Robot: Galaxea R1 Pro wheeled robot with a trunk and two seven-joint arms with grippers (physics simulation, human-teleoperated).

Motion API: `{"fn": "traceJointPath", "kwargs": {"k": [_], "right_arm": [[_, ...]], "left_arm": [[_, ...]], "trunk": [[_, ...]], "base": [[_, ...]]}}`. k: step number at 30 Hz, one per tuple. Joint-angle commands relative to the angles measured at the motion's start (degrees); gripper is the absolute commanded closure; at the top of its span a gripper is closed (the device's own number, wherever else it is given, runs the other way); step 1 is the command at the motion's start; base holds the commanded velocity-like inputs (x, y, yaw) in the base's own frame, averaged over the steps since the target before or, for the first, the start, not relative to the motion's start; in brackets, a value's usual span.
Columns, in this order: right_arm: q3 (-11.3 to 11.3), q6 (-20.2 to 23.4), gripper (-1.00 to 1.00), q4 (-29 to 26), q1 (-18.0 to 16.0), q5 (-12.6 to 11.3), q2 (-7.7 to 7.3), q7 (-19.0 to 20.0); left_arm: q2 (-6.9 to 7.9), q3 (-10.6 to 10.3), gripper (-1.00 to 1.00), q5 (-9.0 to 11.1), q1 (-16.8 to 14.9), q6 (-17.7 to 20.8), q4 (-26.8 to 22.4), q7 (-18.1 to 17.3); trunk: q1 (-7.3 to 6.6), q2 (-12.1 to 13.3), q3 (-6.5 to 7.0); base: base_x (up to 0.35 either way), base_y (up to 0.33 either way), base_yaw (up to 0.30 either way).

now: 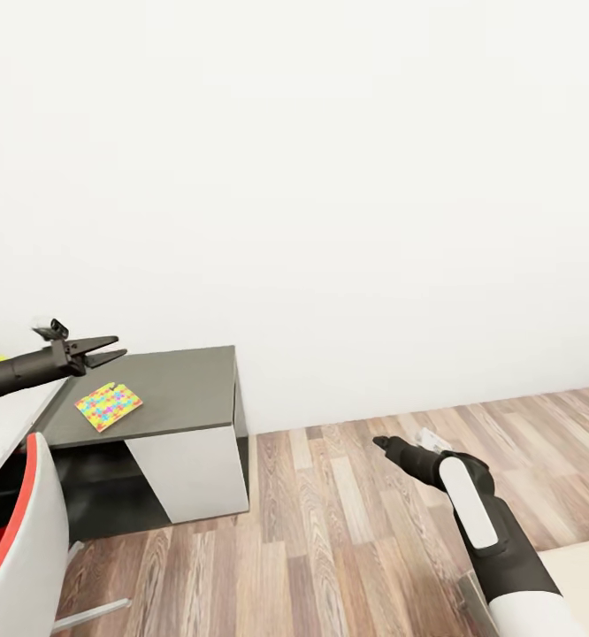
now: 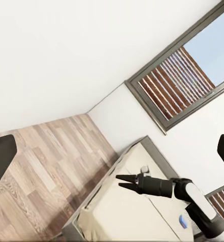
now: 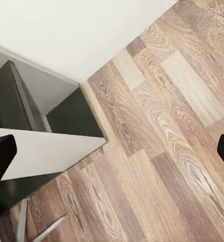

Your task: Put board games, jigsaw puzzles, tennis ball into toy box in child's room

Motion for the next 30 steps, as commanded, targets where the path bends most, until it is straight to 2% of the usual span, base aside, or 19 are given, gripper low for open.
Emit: {"fn": "traceJointPath", "kwargs": {"k": [1,8,13,20,26,30], "right_arm": [[0.0,0.3,-1.00,-0.3,0.0,-0.6,0.00,-0.5],[0.2,1.8,-1.00,-1.7,0.0,-0.6,0.10,-0.6],[-0.2,5.3,-1.00,-2.4,0.0,-0.7,0.01,-0.6],[-0.2,6.4,-1.00,-3.1,0.0,-1.1,0.04,-0.6],[-0.4,8.4,-1.00,-4.8,0.0,-1.2,0.03,-0.6],[-0.4,8.7,-1.00,-5.2,1.0,-1.2,-0.02,-0.6]], "left_arm": [[0.00,0.0,-1.00,0.0,0.1,0.4,0.0,-0.2],[-0.05,0.0,-1.00,-0.1,2.3,-1.5,0.1,-0.2],[-0.10,0.0,-1.00,0.0,4.6,-3.2,0.1,-0.2],[-0.87,0.0,-1.00,0.0,8.0,-5.4,0.3,-0.2],[-1.40,0.0,-1.00,0.1,12.7,-7.9,0.8,-0.2],[-2.13,0.3,-1.00,0.4,14.0,-9.6,0.9,-0.2]], "trunk": [[0.04,-0.1,-0.10],[0.04,-0.1,0.30],[0.04,-0.1,0.64],[0.04,-0.1,1.08],[0.04,-0.1,1.15],[0.04,-0.1,1.18]], "base": [[0.000,0.000,-0.054],[0.000,0.000,-0.157],[0.000,0.000,-0.199],[0.000,0.000,-0.186],[0.000,-0.001,-0.069],[0.000,-0.051,-0.215]]}}
